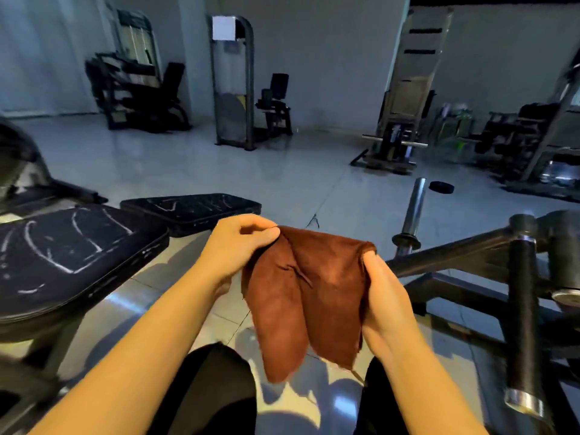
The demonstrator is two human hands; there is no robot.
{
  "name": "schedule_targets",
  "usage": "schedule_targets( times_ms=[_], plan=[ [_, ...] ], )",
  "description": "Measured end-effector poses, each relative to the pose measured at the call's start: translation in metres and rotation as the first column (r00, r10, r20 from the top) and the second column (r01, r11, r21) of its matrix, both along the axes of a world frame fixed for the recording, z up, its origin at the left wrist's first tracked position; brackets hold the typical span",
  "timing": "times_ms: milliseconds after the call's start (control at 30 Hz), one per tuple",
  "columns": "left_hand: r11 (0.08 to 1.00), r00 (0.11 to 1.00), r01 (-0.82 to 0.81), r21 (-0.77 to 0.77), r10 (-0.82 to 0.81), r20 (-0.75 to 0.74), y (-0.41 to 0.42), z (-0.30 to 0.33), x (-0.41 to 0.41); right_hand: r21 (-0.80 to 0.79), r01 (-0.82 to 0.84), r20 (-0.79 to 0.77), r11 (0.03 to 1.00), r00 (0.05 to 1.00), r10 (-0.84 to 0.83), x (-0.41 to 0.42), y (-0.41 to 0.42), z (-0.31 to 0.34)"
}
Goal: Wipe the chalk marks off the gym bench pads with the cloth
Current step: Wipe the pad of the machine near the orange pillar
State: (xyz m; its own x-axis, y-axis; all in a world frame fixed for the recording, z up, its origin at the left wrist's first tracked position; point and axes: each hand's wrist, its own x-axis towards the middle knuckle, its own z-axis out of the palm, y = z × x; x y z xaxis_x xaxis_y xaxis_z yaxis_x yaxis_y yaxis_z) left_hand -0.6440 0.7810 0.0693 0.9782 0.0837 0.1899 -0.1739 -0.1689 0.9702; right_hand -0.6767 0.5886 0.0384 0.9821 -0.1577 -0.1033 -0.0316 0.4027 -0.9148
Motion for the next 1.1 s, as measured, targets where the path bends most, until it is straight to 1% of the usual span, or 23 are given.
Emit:
schedule_targets(
  times_ms=[33, 100, 167, 267, 333, 400, 433, 500, 567, 667, 767, 833, 900, 933, 1000, 1067, 1100],
  plan=[
    [0.994, 0.999, -0.009, 0.111, 0.005, 0.032, 0.012, -0.007, 0.005, -0.059, -0.004, -0.014, 0.998, 1.000, 0.003, 0.012, 0.004, -0.004],
    [0.954, 0.998, -0.036, 0.299, 0.018, 0.063, 0.034, -0.022, 0.010, -0.202, -0.019, -0.036, 0.979, 0.999, 0.012, 0.035, 0.014, -0.010],
    [0.896, 0.999, -0.044, 0.442, 0.027, 0.045, 0.057, -0.039, 0.014, -0.339, -0.033, -0.034, 0.940, 0.999, 0.023, 0.059, 0.030, -0.018],
    [0.835, 0.998, -0.022, 0.549, 0.055, -0.044, 0.089, -0.071, 0.017, -0.565, -0.094, 0.022, 0.820, 0.992, 0.128, 0.084, 0.060, -0.028],
    [0.803, 0.989, -0.005, 0.596, 0.092, -0.115, 0.108, -0.085, 0.020, -0.618, -0.147, 0.048, 0.772, 0.973, 0.224, 0.092, 0.086, -0.031],
    [0.761, 0.978, 0.017, 0.649, 0.122, -0.169, 0.125, -0.090, 0.023, -0.634, -0.207, 0.034, 0.745, 0.955, 0.295, 0.098, 0.111, -0.033],
    [0.763, 0.972, 0.025, 0.646, 0.132, -0.194, 0.132, -0.089, 0.024, -0.629, -0.233, 0.016, 0.742, 0.950, 0.312, 0.103, 0.122, -0.033],
    [0.820, 0.956, 0.037, 0.571, 0.138, -0.260, 0.150, -0.087, 0.025, -0.598, -0.277, -0.017, 0.752, 0.943, 0.333, 0.112, 0.140, -0.030],
    [0.873, 0.931, 0.070, 0.483, 0.117, -0.347, 0.170, -0.086, 0.023, -0.611, -0.332, -0.043, 0.719, 0.920, 0.388, 0.120, 0.153, -0.022],
    [0.895, 0.904, 0.151, 0.420, 0.048, -0.426, 0.198, -0.088, 0.018, -0.700, -0.400, -0.049, 0.592, 0.854, 0.518, 0.128, 0.175, -0.008],
    [0.887, 0.908, 0.206, 0.413, -0.015, -0.419, 0.228, -0.089, 0.018, -0.792, -0.398, -0.018, 0.462, 0.772, 0.635, 0.134, 0.202, 0.004],
    [0.909, 0.917, 0.217, 0.357, -0.064, -0.394, 0.246, -0.087, 0.019, -0.840, -0.378, -0.001, 0.389, 0.719, 0.695, 0.141, 0.217, 0.008],
    [0.925, 0.922, 0.223, 0.307, -0.099, -0.373, 0.257, -0.084, 0.025, -0.871, -0.357, -0.003, 0.337, 0.691, 0.723, 0.151, 0.227, 0.011],
    [0.934, 0.925, 0.221, 0.281, -0.109, -0.364, 0.260, -0.083, 0.030, -0.874, -0.354, -0.005, 0.333, 0.692, 0.722, 0.157, 0.231, 0.010],
    [0.950, 0.928, 0.189, 0.250, -0.089, -0.362, 0.261, -0.086, 0.047, -0.857, -0.370, -0.015, 0.358, 0.713, 0.701, 0.174, 0.235, 0.004],
    [0.946, 0.930, 0.144, 0.289, -0.029, -0.368, 0.255, -0.091, 0.066, -0.825, -0.397, -0.042, 0.401, 0.752, 0.658, 0.192, 0.236, -0.007],
    [0.934, 0.929, 0.127, 0.333, 0.005, -0.369, 0.252, -0.093, 0.074, -0.802, -0.420, -0.063, 0.425, 0.767, 0.639, 0.200, 0.236, -0.012]
  ],
)
